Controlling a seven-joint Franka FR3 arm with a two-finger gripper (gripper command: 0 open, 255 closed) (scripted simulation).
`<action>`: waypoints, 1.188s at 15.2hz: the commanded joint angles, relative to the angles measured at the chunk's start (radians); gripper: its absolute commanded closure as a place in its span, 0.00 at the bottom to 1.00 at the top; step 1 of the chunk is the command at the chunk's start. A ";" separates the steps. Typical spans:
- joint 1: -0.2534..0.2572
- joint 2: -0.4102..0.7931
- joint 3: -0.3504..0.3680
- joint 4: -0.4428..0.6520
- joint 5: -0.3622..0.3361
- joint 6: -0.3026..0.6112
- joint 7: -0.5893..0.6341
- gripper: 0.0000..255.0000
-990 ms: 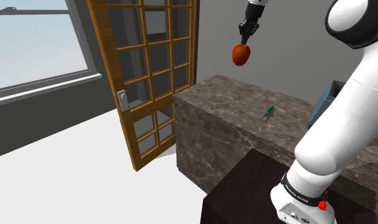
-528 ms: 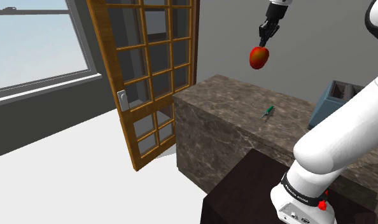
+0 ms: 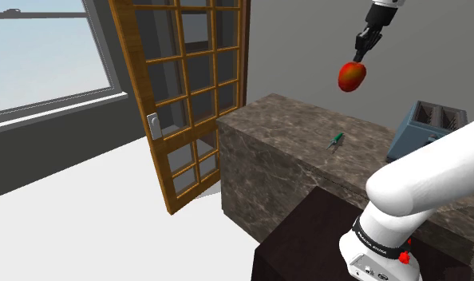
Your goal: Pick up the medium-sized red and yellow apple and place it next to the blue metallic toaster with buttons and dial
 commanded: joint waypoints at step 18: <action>-0.142 -0.230 -0.254 -0.025 -0.187 -0.154 -0.366 1.00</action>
